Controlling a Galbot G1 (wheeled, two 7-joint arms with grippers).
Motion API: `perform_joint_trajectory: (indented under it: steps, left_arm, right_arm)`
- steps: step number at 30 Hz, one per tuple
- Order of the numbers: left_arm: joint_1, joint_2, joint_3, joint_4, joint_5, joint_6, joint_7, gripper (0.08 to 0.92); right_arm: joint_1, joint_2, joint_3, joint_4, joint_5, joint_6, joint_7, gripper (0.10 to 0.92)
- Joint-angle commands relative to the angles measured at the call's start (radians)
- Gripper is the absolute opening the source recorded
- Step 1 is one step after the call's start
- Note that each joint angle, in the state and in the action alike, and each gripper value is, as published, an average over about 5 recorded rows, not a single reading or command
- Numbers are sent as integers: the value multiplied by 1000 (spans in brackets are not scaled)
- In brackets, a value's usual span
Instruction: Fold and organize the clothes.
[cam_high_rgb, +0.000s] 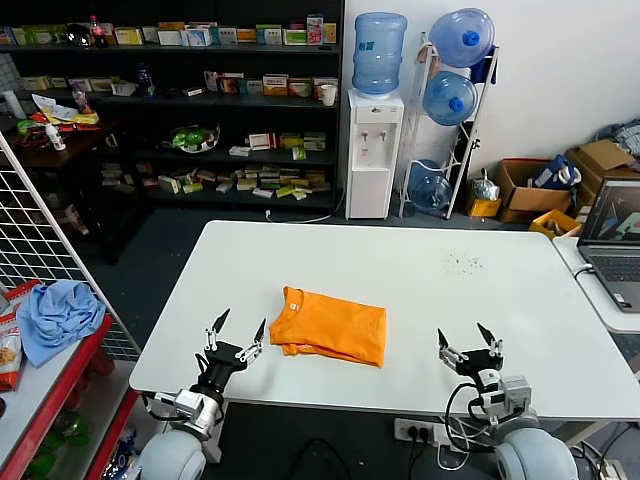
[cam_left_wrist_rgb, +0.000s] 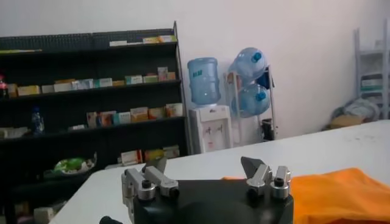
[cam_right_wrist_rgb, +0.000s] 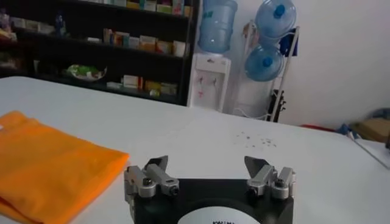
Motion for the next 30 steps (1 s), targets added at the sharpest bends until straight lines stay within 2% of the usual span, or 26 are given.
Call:
perform_joint_trajectory:
  steps: [1, 11, 17, 30]
  left_arm:
    - [47, 39, -63, -44, 46, 61, 32, 823]
    - [60, -8, -74, -73, 58, 64, 22, 823]
    - [67, -17, -66, -68, 72, 40, 27, 823]
    - [68, -32, -64, -83, 97, 78, 31, 823]
  right_arm:
    - [-50, 101, 115, 47, -140, 25, -97, 823]
    - [-68, 122, 134, 81, -134, 34, -94, 823]
    - [-84, 119, 123, 83, -128, 46, -90, 823]
    - [-98, 124, 107, 92, -140, 28, -81, 823]
